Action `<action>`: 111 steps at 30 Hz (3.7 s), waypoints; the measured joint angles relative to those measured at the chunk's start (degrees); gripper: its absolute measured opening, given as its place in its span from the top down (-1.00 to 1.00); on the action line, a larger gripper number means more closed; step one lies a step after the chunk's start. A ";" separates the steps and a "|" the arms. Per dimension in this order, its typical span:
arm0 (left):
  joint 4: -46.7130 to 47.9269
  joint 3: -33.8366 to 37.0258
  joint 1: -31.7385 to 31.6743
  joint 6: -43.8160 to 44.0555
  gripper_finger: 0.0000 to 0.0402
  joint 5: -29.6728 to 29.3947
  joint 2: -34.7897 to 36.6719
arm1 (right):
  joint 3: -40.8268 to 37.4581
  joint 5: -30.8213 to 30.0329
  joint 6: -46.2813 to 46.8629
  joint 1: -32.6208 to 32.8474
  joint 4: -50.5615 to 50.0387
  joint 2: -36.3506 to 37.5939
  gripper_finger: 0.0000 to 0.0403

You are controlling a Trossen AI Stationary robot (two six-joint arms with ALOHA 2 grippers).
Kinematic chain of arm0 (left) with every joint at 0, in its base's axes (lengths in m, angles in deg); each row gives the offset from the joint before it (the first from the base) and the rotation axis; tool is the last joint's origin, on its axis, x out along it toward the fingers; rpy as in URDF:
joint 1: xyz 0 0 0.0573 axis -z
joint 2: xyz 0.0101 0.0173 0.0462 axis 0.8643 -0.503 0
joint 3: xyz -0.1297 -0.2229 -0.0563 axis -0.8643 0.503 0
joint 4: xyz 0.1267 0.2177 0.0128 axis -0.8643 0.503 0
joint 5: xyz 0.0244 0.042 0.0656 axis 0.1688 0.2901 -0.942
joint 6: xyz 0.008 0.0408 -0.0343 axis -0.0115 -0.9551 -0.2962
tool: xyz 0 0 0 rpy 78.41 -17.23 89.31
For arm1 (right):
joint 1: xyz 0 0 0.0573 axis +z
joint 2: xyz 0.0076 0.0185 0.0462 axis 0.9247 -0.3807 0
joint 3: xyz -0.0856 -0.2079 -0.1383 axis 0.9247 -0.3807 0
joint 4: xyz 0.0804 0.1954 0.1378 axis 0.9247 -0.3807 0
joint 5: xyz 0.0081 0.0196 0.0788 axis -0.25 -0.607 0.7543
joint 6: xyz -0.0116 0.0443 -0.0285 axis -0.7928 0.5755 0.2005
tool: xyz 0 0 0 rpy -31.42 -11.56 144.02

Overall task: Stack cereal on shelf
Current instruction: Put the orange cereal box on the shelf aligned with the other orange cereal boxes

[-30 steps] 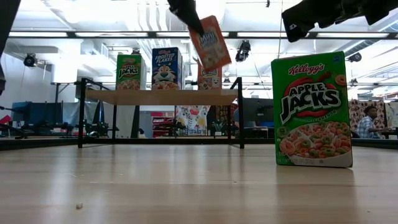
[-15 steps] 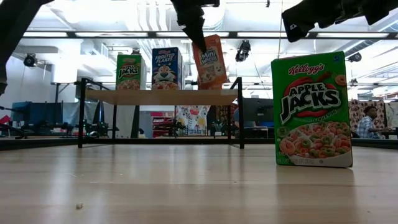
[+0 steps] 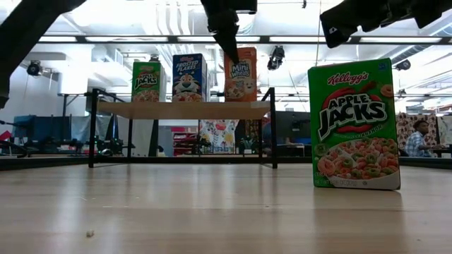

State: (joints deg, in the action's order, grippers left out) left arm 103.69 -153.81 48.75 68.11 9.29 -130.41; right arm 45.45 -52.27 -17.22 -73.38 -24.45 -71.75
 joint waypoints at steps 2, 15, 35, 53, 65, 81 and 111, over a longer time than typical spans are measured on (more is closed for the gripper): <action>0.06 0.02 -0.15 0.49 0.02 -0.49 0.00 | 0.01 -0.01 0.00 0.00 0.00 0.00 0.94; -0.23 -0.45 -0.84 0.65 -0.10 -1.07 0.00 | -0.01 -0.01 0.00 0.00 0.00 0.00 0.94; 6.51 -4.26 1.17 5.90 -0.10 -0.71 3.10 | -0.02 -0.51 0.00 0.00 0.00 0.00 0.94; -5.44 24.43 16.07 18.32 -0.11 2.83 24.01 | -0.02 -8.65 2.62 0.00 2.06 -1.96 0.94; -46.30 62.60 25.33 18.62 -0.11 -2.77 42.69 | -0.02 -20.36 6.06 -0.28 11.14 -9.61 0.94; -61.46 81.92 25.68 14.54 -0.11 -12.09 52.38 | 7.11 -25.12 8.01 -9.55 18.10 -21.91 0.94; -60.81 82.71 25.68 15.91 -0.11 -12.19 53.81 | 11.07 -29.12 6.88 -13.40 18.84 -28.20 0.94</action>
State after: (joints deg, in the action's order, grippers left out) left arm 42.88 -71.10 74.44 84.02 -2.90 -76.60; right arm 56.51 -81.39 -10.34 -86.78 -5.61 -99.95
